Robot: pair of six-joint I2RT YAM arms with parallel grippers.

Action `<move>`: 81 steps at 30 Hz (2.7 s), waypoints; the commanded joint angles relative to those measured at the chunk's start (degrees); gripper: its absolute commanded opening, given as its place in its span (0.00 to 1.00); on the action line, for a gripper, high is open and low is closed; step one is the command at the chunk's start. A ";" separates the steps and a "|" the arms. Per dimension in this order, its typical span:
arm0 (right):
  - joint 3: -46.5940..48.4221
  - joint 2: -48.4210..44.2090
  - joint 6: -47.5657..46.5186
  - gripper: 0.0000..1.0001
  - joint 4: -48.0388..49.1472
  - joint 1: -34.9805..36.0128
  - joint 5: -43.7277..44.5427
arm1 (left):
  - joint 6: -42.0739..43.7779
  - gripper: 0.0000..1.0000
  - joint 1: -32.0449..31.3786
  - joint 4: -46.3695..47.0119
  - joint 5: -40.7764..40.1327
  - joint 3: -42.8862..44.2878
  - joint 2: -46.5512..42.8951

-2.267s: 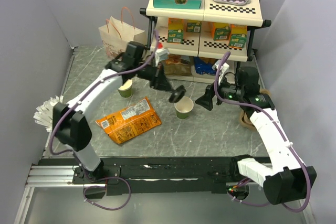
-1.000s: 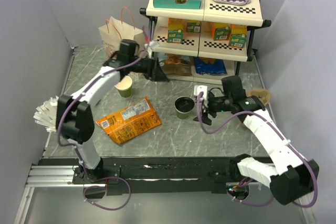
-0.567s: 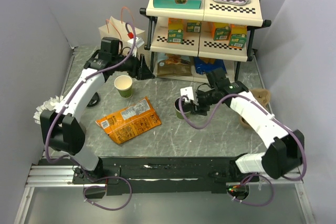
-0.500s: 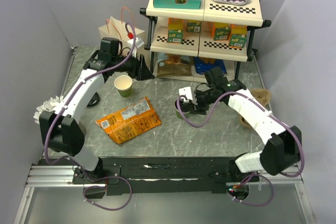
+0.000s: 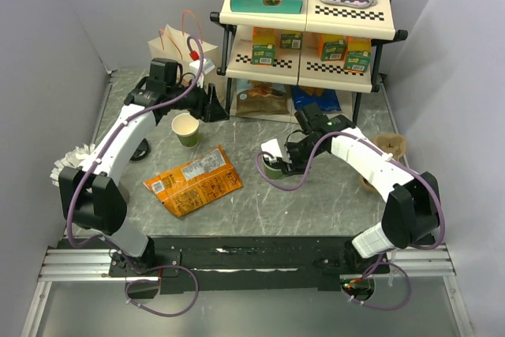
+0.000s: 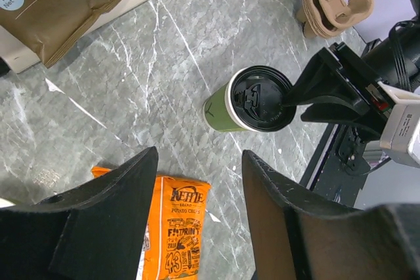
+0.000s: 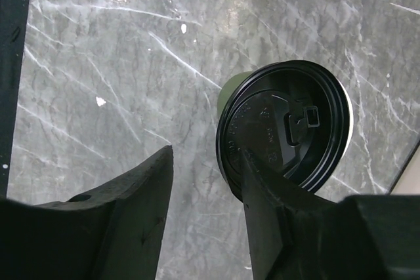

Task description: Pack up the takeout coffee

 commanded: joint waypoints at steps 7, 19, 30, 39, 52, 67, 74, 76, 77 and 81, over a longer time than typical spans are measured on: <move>2.15 0.44 -1.87 0.38 0.27 1.25 0.59 | 0.40 0.60 0.48 0.71 0.56 0.15 -1.07; 4.26 0.35 0.68 0.08 0.01 1.96 0.68 | 0.66 0.59 0.65 1.50 0.82 -0.73 -1.25; 14.71 -0.97 25.40 0.00 -2.62 0.03 -13.42 | 6.45 0.60 0.30 2.81 1.09 -5.28 -4.14; 7.96 -0.97 66.54 0.00 18.00 -13.39 -41.14 | 11.11 0.60 -8.12 15.47 -19.46 -17.95 -15.22; -21.04 8.07 161.93 0.00 137.44 -20.98 -44.32 | 15.95 0.67 -14.11 13.45 -20.37 -8.11 -5.65; -24.92 5.01 140.62 0.00 100.50 -23.18 -34.93 | 9.80 0.69 -18.15 23.56 -18.69 -9.25 -0.37; -26.15 4.38 139.19 0.00 96.87 -23.09 -31.75 | 7.16 0.71 -19.30 22.94 -16.06 -8.55 0.51; -26.85 5.18 141.03 0.00 100.29 -23.09 -32.02 | 6.90 0.72 -19.91 22.50 -14.91 -8.37 1.13; -26.85 5.97 141.65 0.00 100.38 -23.01 -32.37 | 6.90 0.72 -20.17 22.68 -14.82 -8.64 1.39; -27.46 6.41 141.66 0.00 99.51 -23.18 -32.55 | 6.28 0.72 -21.58 23.91 -14.38 -8.99 2.70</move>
